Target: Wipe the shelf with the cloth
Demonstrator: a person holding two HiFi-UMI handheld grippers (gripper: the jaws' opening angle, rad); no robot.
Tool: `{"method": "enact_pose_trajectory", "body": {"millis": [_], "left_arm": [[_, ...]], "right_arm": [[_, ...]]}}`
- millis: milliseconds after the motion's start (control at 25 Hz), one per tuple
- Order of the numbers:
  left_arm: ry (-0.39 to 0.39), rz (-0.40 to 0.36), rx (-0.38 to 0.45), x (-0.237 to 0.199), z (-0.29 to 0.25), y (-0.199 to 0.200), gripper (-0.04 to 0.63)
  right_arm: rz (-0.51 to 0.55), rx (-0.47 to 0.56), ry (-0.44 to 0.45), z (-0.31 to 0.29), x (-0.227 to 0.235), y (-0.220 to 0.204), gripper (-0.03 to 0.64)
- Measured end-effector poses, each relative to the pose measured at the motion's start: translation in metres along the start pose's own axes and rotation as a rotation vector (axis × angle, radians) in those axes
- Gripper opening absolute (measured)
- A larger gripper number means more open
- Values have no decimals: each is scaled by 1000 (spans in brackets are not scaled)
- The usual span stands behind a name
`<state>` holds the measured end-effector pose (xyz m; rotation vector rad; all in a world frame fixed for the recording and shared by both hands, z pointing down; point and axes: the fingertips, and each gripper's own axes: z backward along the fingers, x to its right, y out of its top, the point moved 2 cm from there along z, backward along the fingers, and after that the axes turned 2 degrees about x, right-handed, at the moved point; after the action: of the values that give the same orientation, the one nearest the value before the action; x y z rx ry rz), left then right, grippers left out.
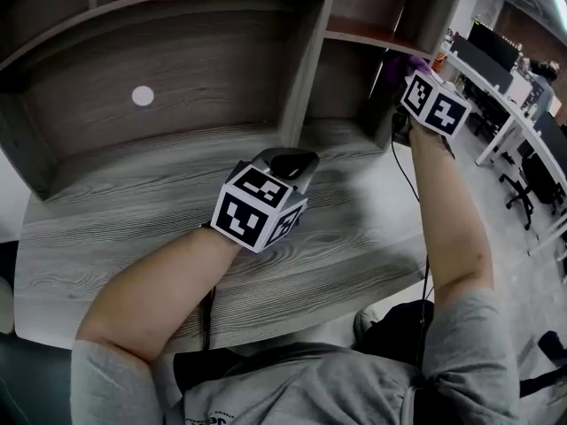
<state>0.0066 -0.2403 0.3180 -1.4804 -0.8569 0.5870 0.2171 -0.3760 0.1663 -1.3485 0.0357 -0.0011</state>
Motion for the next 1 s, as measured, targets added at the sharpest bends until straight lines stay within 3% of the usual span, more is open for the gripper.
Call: {"method": "enact_pose_trajectory", "body": {"millis": [120,280,400,720,1000], "left_arm": [[5,2,-1,-2,0,-1,12],[5,1,-5,-3,-2,-3,12],[3,8,-5,-5,-1,-4,12],[0,-1,-1,-3,-2,-2,12],[6,0,-6,-7,1,-3,12]], "right_arm": [[-95,-6,-16,0,3,1,60],[-71,-8,-1,-1,-9,4,57],[1,-15,84,-1,-50,6,57],[159,-19,418,16,-185,20,57],[209,-3,507,30,-168,18,60]]}}
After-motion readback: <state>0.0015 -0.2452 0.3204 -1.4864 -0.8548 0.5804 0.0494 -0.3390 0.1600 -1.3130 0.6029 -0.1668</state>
